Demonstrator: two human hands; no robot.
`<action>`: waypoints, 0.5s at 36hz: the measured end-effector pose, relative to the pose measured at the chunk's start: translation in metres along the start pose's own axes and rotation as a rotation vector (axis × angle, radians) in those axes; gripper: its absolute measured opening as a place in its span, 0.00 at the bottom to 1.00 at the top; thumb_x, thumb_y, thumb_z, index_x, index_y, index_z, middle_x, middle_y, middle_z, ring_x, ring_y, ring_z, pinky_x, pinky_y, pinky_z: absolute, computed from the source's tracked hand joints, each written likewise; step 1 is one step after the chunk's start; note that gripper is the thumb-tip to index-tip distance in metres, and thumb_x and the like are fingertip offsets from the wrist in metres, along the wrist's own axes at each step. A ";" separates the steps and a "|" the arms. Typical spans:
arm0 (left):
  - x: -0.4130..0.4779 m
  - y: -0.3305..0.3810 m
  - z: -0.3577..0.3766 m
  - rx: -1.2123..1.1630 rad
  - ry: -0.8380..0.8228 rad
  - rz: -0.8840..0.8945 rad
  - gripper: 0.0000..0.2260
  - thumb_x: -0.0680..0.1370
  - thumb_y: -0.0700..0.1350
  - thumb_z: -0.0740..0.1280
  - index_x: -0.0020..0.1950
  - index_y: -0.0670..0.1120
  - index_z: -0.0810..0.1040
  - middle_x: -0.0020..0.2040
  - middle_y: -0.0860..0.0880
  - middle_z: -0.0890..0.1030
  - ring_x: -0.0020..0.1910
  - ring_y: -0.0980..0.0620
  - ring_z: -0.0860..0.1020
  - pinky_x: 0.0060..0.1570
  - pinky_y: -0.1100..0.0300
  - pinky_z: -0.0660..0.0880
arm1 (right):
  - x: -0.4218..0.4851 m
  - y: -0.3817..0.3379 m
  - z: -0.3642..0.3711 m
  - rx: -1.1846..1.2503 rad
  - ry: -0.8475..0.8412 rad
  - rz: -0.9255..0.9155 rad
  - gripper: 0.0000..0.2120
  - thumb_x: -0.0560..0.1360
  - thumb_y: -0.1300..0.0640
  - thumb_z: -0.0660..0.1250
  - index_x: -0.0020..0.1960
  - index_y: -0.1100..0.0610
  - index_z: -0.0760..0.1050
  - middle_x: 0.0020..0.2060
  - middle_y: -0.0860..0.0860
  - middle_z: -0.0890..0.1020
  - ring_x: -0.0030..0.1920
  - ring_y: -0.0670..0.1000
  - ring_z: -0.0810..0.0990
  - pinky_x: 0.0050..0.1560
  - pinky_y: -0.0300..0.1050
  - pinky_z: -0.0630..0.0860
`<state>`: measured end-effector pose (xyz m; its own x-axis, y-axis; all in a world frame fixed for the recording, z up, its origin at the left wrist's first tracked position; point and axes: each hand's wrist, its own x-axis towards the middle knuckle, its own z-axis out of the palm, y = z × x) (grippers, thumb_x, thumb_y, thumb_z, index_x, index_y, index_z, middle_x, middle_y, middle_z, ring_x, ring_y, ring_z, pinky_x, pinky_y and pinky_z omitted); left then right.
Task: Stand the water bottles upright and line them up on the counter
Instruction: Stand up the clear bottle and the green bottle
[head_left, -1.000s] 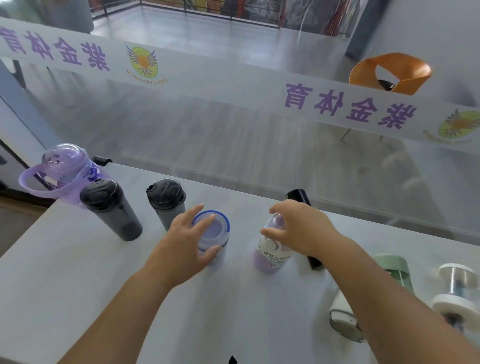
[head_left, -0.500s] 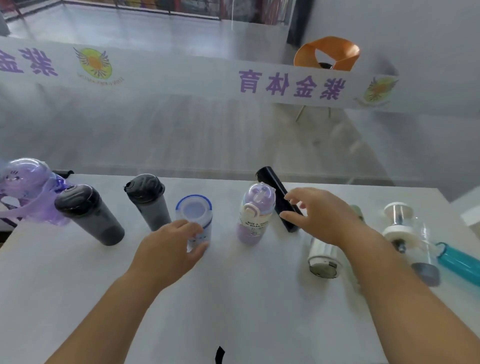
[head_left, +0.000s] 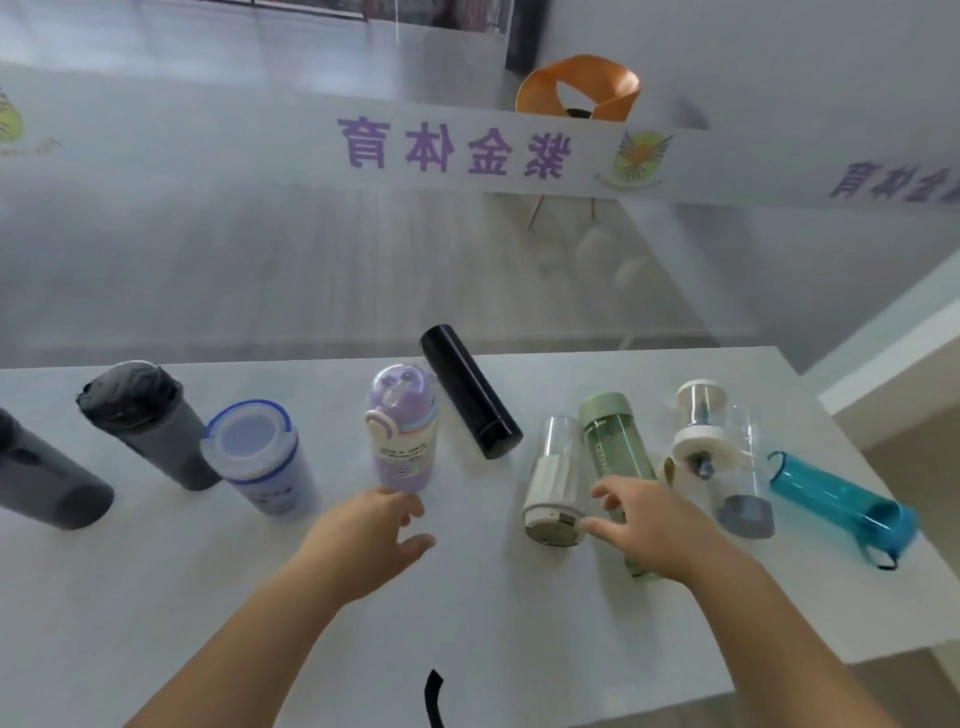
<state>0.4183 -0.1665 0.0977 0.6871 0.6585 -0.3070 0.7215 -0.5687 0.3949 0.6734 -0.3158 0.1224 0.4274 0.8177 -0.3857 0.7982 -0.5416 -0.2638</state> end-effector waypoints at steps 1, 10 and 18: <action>0.007 0.008 0.004 -0.004 -0.020 -0.007 0.17 0.74 0.60 0.63 0.60 0.55 0.72 0.55 0.57 0.77 0.52 0.55 0.76 0.50 0.62 0.73 | 0.004 0.009 -0.002 -0.006 -0.004 0.009 0.21 0.74 0.41 0.65 0.62 0.50 0.72 0.54 0.47 0.79 0.51 0.48 0.77 0.51 0.45 0.76; 0.066 0.084 0.040 -0.091 -0.064 -0.092 0.20 0.74 0.61 0.63 0.64 0.55 0.70 0.58 0.56 0.76 0.54 0.56 0.76 0.51 0.61 0.72 | 0.059 0.074 -0.029 -0.051 0.050 0.089 0.24 0.75 0.42 0.63 0.67 0.52 0.67 0.59 0.50 0.77 0.56 0.53 0.77 0.55 0.52 0.76; 0.100 0.131 0.073 -0.237 -0.109 -0.224 0.29 0.71 0.65 0.64 0.68 0.55 0.63 0.62 0.52 0.73 0.56 0.50 0.75 0.52 0.55 0.73 | 0.111 0.099 -0.033 -0.009 -0.016 0.035 0.30 0.75 0.43 0.64 0.70 0.56 0.60 0.66 0.56 0.70 0.64 0.59 0.72 0.62 0.55 0.71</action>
<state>0.5879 -0.2113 0.0554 0.5279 0.6902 -0.4949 0.8246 -0.2770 0.4933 0.8139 -0.2729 0.0825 0.4485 0.7947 -0.4091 0.7867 -0.5682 -0.2414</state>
